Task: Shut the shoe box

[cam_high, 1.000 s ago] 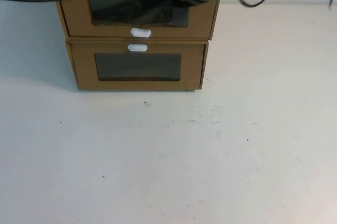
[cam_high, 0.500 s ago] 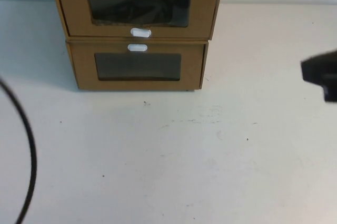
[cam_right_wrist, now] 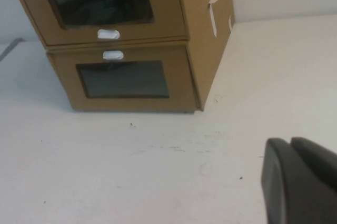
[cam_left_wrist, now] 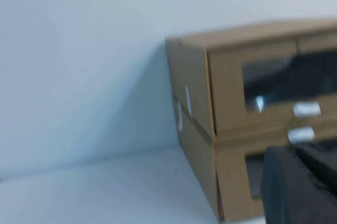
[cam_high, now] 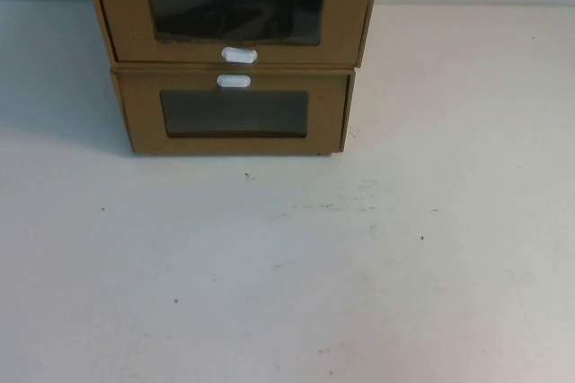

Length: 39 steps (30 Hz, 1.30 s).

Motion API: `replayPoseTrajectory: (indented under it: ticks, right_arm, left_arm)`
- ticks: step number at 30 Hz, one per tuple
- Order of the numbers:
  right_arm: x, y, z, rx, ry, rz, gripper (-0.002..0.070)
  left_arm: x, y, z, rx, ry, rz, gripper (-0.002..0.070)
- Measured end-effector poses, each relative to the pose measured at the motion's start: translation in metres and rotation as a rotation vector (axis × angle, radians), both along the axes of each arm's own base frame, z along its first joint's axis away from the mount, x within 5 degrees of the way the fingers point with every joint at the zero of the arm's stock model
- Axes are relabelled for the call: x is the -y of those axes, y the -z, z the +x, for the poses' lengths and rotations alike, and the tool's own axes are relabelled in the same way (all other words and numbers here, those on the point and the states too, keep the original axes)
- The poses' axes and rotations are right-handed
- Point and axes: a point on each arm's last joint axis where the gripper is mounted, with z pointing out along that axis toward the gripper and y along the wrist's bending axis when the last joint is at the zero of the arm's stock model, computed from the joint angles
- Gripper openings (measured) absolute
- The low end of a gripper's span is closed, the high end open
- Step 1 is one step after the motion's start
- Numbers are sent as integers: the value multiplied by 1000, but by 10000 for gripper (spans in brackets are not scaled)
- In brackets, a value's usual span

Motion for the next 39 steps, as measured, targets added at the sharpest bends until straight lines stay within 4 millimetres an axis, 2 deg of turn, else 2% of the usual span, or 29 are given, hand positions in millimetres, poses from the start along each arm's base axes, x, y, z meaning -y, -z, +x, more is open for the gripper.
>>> replayPoseTrajectory:
  ticks: [3,9,14,18,24,39]
  right_arm:
    - [1,20,-1,23,-1,18,-11]
    - [-8,60,8,60,-38,0,-11]
    - [-11,93,11,16,-55,-29,-11]
    - [-12,117,11,-29,-63,-53,-11]
    - [-11,123,11,-53,-59,-67,-11]
    - [-12,122,11,-43,-62,-62,-11]
  left_arm:
    - [2,14,5,-70,10,12,-2]
    - [3,40,14,-185,12,29,-2]
    - [3,64,16,-246,7,36,-2]
    - [2,66,17,-234,-4,33,-2]
    - [2,67,17,-241,-1,34,-2]
    - [3,67,17,-243,0,35,-2]
